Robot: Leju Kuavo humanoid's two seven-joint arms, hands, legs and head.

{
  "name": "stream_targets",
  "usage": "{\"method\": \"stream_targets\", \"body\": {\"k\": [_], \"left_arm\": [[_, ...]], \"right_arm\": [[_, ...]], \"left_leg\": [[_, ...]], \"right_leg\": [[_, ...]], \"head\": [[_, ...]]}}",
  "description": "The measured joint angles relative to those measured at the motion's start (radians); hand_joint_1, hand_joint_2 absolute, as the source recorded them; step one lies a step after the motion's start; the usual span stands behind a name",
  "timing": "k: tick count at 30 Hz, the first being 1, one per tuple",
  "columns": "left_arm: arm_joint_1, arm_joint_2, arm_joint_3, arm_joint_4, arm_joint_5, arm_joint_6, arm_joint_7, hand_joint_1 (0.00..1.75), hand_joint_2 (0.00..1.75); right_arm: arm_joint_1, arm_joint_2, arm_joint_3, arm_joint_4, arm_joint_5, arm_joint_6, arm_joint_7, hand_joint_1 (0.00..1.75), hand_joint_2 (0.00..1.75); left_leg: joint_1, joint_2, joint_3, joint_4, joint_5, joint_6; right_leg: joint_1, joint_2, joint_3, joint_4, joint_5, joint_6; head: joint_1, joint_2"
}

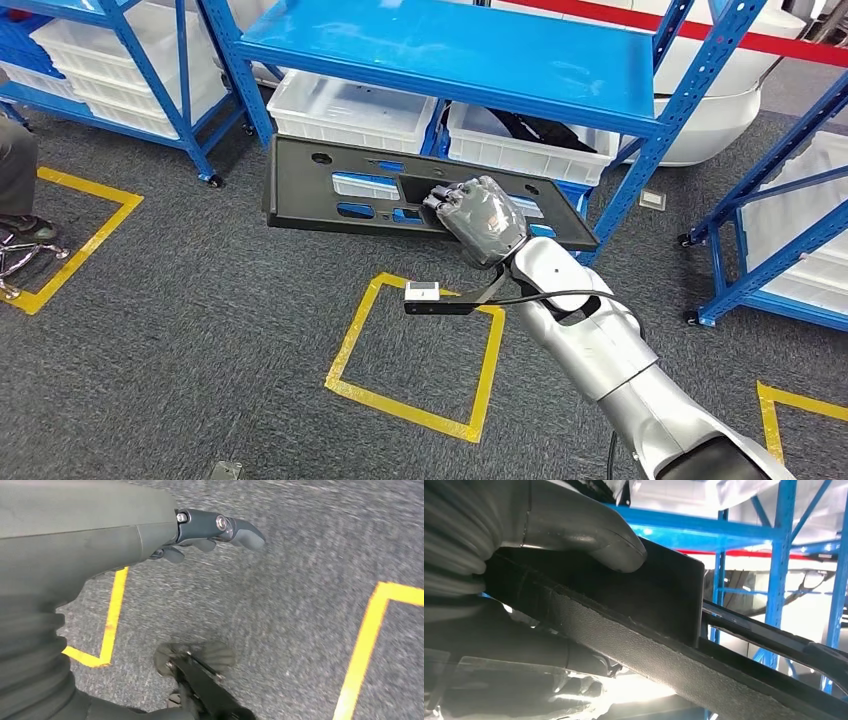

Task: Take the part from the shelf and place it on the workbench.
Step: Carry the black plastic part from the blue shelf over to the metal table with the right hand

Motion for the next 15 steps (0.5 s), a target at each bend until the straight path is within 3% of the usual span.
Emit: {"method": "stream_targets", "body": {"k": [2,3,4,6,8,10,12,13,14,15], "left_arm": [[-0.002,0.0,0.0,0.0,-0.005,-0.002,0.001,0.0,1.75],[-0.003,0.0,0.0,-0.001,-0.008,-0.004,0.001,0.0,1.75],[-0.004,0.0,0.0,-0.001,-0.011,-0.005,0.002,0.0,1.75],[-0.003,0.0,0.0,-0.001,-0.015,-0.007,0.004,0.0,1.75],[-0.002,0.0,0.001,-0.001,-0.017,-0.009,0.007,0.0,1.75],[-0.002,0.001,0.001,-0.001,-0.018,-0.009,0.009,0.0,1.75],[-0.001,0.002,0.001,-0.001,-0.019,-0.01,0.01,0.0,1.75],[-0.001,0.002,0.001,-0.001,-0.019,-0.011,0.011,0.0,1.75],[-0.001,0.002,0.001,-0.001,-0.02,-0.013,0.013,0.0,1.75],[0.0,0.001,0.001,-0.001,-0.02,-0.014,0.014,0.0,1.75]], "right_arm": [[0.004,-0.002,-0.002,-0.015,0.012,0.0,0.007,1.75,1.75],[0.005,-0.003,-0.003,-0.024,0.018,0.001,0.01,1.75,1.75],[0.007,-0.005,-0.004,-0.033,0.025,0.004,0.014,1.75,1.75],[0.017,-0.009,-0.006,-0.046,0.039,0.012,0.019,1.75,1.75],[0.03,-0.015,-0.009,-0.055,0.048,0.016,0.022,1.75,1.75],[0.039,-0.021,-0.012,-0.062,0.051,0.017,0.023,1.75,1.75],[0.049,-0.025,-0.015,-0.064,0.052,0.017,0.024,1.75,1.75],[0.054,-0.026,-0.016,-0.065,0.053,0.017,0.024,1.75,1.75],[0.057,-0.027,-0.016,-0.066,0.055,0.017,0.024,1.75,1.75],[0.059,-0.028,-0.016,-0.068,0.057,0.017,0.025,1.75,1.75]], "left_leg": [[0.006,-0.002,0.115,-0.14,-0.041,-0.007],[0.004,-0.003,0.154,-0.196,-0.072,-0.002],[-0.001,-0.004,0.172,-0.23,-0.096,0.007],[-0.009,-0.003,0.168,-0.249,-0.094,0.037],[-0.012,-0.003,0.159,-0.259,-0.075,0.063],[-0.014,-0.006,0.141,-0.26,-0.059,0.077],[-0.018,-0.013,0.123,-0.26,-0.045,0.078],[-0.019,-0.018,0.115,-0.26,-0.039,0.077],[-0.021,-0.024,0.108,-0.26,-0.033,0.075],[-0.022,-0.031,0.103,-0.26,-0.027,0.073]], "right_leg": [[0.0,0.0,-0.027,0.023,0.007,0.012],[0.003,0.0,-0.036,0.033,0.01,0.019],[0.006,0.0,-0.044,0.037,0.015,0.028],[0.008,-0.001,-0.055,0.038,0.024,0.048],[0.005,0.0,-0.084,0.084,-0.005,0.05],[0.002,0.003,-0.139,0.211,-0.072,0.04],[0.002,0.006,-0.177,0.32,-0.117,0.042],[0.003,0.007,-0.169,0.326,-0.121,0.046],[0.004,0.01,-0.14,0.291,-0.112,0.05],[0.005,0.017,-0.092,0.22,-0.095,0.051]], "head": [[-0.001,0.0],[-0.002,0.0],[-0.001,0.0],[0.0,0.0],[0.002,0.0],[0.004,0.0],[0.004,0.0],[0.004,0.0],[0.004,0.0],[0.005,0.0]]}}
